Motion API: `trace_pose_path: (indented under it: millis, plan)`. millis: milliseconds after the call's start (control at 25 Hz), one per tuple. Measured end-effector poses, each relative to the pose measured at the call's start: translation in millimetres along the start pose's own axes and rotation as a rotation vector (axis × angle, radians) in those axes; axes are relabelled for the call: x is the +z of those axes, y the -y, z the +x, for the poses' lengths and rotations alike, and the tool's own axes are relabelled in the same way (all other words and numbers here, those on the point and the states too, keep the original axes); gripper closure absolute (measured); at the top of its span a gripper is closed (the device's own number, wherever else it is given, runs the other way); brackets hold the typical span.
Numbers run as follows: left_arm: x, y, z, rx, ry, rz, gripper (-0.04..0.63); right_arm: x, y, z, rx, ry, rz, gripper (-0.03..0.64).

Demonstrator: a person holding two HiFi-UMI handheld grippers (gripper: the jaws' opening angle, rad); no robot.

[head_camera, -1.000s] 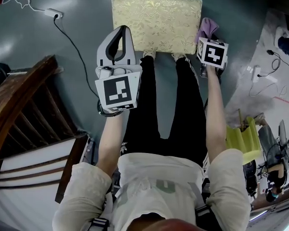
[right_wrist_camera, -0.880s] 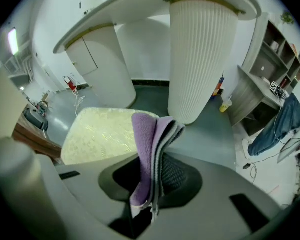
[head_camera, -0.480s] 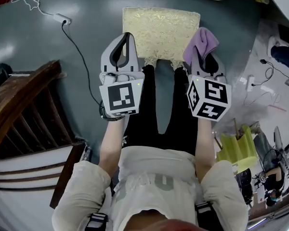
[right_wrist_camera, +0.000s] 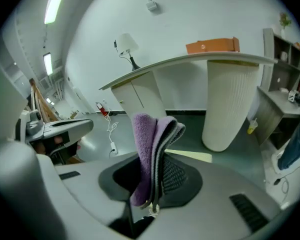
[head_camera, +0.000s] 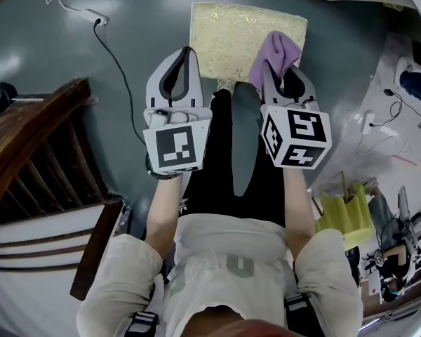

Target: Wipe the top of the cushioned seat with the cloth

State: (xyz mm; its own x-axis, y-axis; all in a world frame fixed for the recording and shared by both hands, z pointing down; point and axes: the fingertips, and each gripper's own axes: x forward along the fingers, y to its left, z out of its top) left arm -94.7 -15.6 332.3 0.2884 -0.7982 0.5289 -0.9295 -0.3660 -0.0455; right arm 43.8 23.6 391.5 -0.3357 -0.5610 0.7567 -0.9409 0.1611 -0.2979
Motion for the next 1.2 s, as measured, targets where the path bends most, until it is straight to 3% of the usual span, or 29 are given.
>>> trace_pose_path:
  millis: [160, 400, 720, 1200]
  plan:
    - [-19, -23, -7, 0.050, -0.032, -0.021, 0.603, -25, -56, 46, 0.164, -0.050, 0.060, 0.528]
    - [-56, -72, -19, 0.120, -0.075, -0.018, 0.603, -86, -123, 129, 0.258, -0.161, 0.046, 0.528]
    - [-87, -121, -35, 0.191, -0.112, -0.050, 0.603, -156, -158, 199, 0.226, -0.322, -0.059, 0.528]
    - [-105, -132, -37, 0.220, -0.113, -0.108, 0.603, -180, -159, 224, 0.182, -0.399, -0.121, 0.528]
